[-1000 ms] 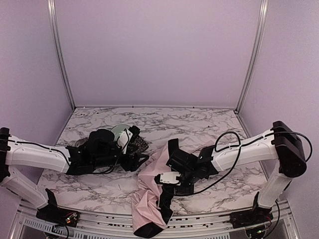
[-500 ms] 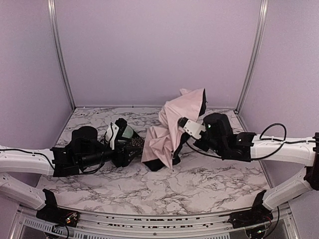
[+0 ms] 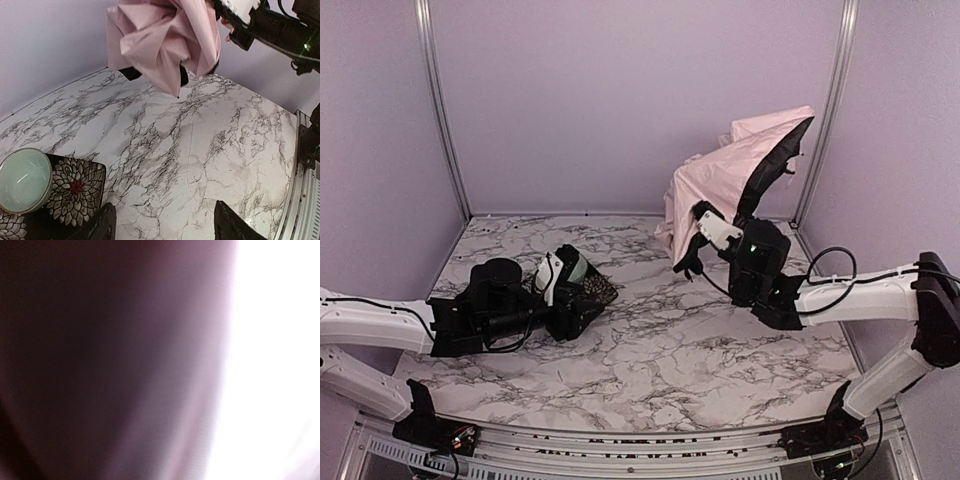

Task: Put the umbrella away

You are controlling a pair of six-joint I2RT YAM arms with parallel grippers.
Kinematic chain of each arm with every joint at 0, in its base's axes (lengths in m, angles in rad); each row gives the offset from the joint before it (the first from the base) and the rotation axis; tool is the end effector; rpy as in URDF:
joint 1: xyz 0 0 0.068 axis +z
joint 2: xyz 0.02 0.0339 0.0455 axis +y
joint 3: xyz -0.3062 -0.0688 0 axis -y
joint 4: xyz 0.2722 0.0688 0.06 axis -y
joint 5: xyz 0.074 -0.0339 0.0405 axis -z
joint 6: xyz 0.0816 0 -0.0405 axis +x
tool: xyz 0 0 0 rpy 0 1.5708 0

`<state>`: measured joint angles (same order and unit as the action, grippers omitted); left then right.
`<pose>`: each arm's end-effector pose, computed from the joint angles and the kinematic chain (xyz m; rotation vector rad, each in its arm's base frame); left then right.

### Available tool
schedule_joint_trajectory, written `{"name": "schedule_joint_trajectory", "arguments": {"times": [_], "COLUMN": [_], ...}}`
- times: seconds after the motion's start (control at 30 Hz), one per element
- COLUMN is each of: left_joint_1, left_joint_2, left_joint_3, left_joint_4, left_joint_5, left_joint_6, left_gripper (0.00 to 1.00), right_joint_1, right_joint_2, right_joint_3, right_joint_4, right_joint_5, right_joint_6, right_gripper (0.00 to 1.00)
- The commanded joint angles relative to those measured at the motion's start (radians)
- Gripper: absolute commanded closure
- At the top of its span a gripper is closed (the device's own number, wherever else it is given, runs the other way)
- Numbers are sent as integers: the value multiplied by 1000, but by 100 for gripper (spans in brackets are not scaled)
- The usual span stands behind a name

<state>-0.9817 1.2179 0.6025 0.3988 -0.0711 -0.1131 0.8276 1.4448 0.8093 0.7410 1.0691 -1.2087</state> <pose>0.1842 -0.2652 0.2593 0.7283 1.6954 -0.7157 0.2887 0.2084 0.3159 -0.6850 1.4697 -1.0726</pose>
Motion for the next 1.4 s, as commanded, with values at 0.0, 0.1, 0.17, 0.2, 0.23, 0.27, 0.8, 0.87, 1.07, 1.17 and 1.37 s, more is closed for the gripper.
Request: {"name": "schedule_joint_trajectory", "arguments": {"times": [0.0, 0.1, 0.17, 0.2, 0.23, 0.27, 0.8, 0.87, 1.07, 1.17, 1.37], "left_joint_1": [-1, -1, -1, 0, -1, -1, 5, 17, 90, 86, 26], "left_joint_2": [-16, -22, -25, -27, -30, -30, 173, 227, 425, 508, 498], "left_joint_3": [-38, -57, -66, -69, -74, -78, 120, 185, 364, 417, 417], "left_joint_4": [8, 8, 8, 8, 8, 6, 20, 20, 15, 11, 12], "left_joint_5": [-42, -66, -72, -74, -76, -75, 241, 266, 443, 566, 571], "left_joint_6": [14, 21, 21, 22, 23, 24, 85, 101, 44, 38, 105], "left_gripper": [33, 32, 32, 32, 31, 29, 10, 9, 11, 23, 84], "right_joint_1": [170, 296, 396, 429, 459, 480, 586, 588, 596, 597, 596], "right_joint_2": [76, 111, 149, 170, 187, 208, 309, 306, 296, 287, 254], "right_joint_3": [-114, -104, -111, -126, -142, -145, -212, -218, -228, -233, -241], "right_joint_4": [-41, -370, -505, -523, -539, -570, -547, -532, -512, -497, -454], "right_joint_5": [54, -54, -122, -139, -147, -159, -327, -337, -354, -345, -362], "right_joint_6": [67, 335, 448, 466, 485, 515, 596, 595, 580, 578, 576], "right_gripper": [100, 100, 100, 100, 100, 100, 100, 100, 100, 100, 100]}}
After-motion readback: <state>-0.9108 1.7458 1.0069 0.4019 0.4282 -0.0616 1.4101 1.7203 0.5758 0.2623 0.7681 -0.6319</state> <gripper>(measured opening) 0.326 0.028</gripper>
